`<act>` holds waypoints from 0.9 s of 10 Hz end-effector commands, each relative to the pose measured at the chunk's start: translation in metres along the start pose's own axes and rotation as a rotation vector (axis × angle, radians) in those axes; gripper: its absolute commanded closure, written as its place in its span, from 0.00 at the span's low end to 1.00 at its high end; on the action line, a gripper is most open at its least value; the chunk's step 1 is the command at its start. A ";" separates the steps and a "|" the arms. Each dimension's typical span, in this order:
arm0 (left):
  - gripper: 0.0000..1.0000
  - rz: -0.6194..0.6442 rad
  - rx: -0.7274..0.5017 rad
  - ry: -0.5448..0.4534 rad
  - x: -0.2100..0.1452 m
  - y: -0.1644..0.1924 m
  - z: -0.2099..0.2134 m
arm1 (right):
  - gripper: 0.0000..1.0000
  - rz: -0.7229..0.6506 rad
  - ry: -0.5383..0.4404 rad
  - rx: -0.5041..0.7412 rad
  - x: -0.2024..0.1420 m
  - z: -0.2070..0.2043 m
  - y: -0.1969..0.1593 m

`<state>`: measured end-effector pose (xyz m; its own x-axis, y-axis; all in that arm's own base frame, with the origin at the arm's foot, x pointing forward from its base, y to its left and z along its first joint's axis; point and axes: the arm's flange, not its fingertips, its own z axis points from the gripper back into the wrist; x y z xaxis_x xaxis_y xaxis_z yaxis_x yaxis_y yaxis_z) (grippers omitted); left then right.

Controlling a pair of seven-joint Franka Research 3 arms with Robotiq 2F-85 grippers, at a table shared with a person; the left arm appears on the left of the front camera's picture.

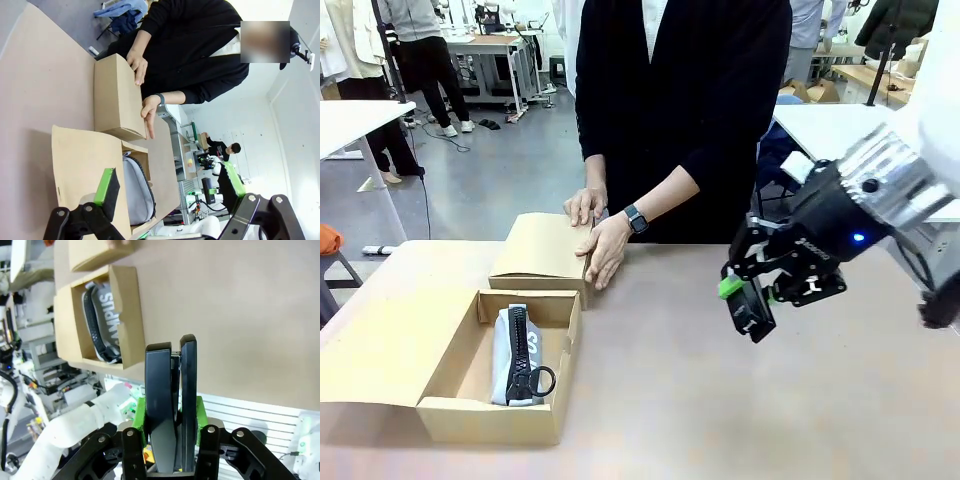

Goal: Place items inside the box.
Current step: Pick up a Pencil pouch or Stapler and place it inside the Mailer Box closest to the robot.

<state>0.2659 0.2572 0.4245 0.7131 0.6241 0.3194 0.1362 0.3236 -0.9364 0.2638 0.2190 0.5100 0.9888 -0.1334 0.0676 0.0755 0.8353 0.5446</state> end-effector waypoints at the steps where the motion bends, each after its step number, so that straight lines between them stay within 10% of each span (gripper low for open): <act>1: 0.00 -0.019 -0.021 -0.013 -0.001 -0.001 -0.001 | 0.58 0.049 0.019 0.019 0.011 -0.020 0.027; 6: 0.00 -0.019 -0.021 -0.013 -0.001 -0.001 -0.001 | 0.58 0.075 0.016 0.003 0.003 -0.034 0.040; 9: 0.00 -0.019 -0.021 -0.013 -0.001 -0.001 -0.001 | 0.58 0.120 -0.080 0.040 -0.006 -0.114 0.147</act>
<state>0.2661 0.2571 0.4244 0.7136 0.6237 0.3191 0.1360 0.3235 -0.9364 0.2611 0.3430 0.5026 0.9870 -0.0312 0.1576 -0.0594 0.8406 0.5383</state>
